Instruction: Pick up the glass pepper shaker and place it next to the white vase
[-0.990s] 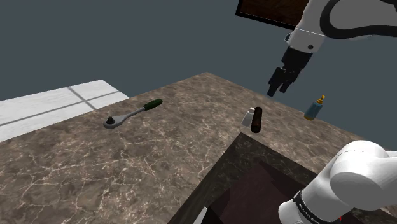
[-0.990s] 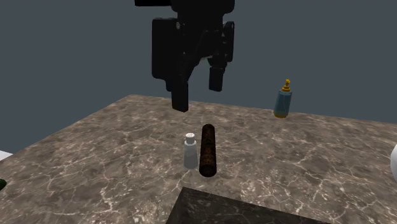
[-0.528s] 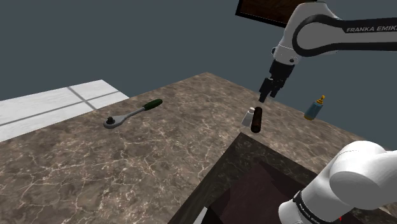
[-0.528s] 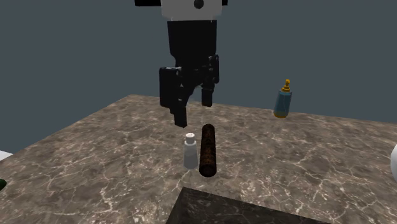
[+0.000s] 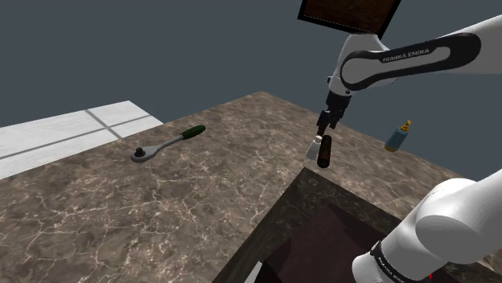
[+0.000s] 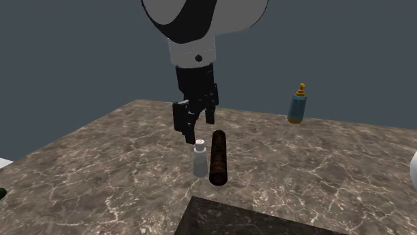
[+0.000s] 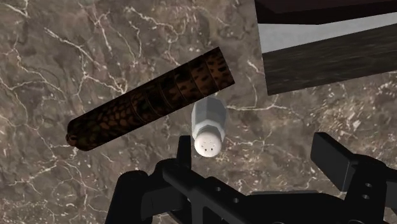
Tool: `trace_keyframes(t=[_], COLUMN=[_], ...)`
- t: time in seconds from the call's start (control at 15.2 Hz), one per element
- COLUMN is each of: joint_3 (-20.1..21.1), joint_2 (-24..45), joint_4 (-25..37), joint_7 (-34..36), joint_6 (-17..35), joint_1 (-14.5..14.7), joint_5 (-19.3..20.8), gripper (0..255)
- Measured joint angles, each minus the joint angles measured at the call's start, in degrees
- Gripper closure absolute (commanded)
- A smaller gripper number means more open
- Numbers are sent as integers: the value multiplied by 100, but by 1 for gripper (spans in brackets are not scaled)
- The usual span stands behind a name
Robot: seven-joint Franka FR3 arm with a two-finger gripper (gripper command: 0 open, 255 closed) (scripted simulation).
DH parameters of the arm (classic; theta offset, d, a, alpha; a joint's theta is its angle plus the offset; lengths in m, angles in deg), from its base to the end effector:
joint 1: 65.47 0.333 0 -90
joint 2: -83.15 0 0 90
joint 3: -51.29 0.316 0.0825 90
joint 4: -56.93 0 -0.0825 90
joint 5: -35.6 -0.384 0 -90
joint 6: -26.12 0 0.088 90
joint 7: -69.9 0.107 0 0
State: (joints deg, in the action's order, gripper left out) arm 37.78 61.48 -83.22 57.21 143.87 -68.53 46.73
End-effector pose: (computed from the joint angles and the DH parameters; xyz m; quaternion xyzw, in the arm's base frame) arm 0.4040 -0.1331 0.4340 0.9988 0.0208 -0.0192 0.0388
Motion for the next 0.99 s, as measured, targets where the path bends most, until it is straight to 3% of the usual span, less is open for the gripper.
trace_keyframes(t=[0.33, 0.73, 0.99], joint_3=[-199, -267, -272], joint_2=[790, 1065, 1101], joint_4=[187, -34, -67], joint_7=[-286, -311, -309], joint_6=[563, 1061, 1130], joint_1=[-34, -57, -59], joint_5=[57, 69, 69], gripper=[0, 0, 0])
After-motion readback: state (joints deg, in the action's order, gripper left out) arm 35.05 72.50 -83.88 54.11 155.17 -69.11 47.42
